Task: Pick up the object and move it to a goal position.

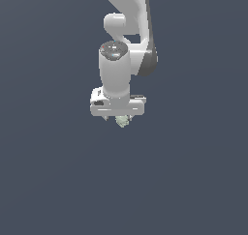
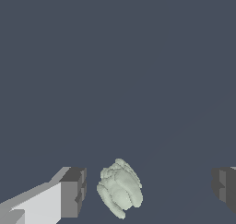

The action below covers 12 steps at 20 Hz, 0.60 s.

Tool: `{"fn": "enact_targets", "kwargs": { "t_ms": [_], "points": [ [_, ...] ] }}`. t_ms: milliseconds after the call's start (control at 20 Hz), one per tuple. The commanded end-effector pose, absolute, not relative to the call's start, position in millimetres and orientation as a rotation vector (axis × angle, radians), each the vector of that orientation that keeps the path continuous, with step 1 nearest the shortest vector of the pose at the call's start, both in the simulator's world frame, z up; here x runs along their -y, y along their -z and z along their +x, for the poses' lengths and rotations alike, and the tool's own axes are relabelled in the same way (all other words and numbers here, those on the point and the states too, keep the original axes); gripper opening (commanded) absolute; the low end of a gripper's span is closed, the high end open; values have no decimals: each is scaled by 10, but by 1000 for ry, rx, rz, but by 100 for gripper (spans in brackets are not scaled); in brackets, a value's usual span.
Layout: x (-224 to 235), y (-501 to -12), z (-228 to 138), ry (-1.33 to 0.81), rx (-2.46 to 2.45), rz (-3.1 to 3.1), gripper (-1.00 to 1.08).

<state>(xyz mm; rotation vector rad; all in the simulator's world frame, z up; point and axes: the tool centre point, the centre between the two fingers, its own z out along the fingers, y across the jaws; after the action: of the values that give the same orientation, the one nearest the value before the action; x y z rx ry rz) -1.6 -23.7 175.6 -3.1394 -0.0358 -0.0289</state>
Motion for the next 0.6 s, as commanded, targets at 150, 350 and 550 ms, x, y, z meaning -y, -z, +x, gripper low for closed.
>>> {"fn": "enact_targets", "kwargs": {
  "t_ms": [150,350,550],
  "points": [
    [226,-1638,-113,24,158,-3138,100],
    [211,-1513,-224,20,293,-3130,100],
    [187,-1362,-373,14,465,-3111,100]
  ]
}}
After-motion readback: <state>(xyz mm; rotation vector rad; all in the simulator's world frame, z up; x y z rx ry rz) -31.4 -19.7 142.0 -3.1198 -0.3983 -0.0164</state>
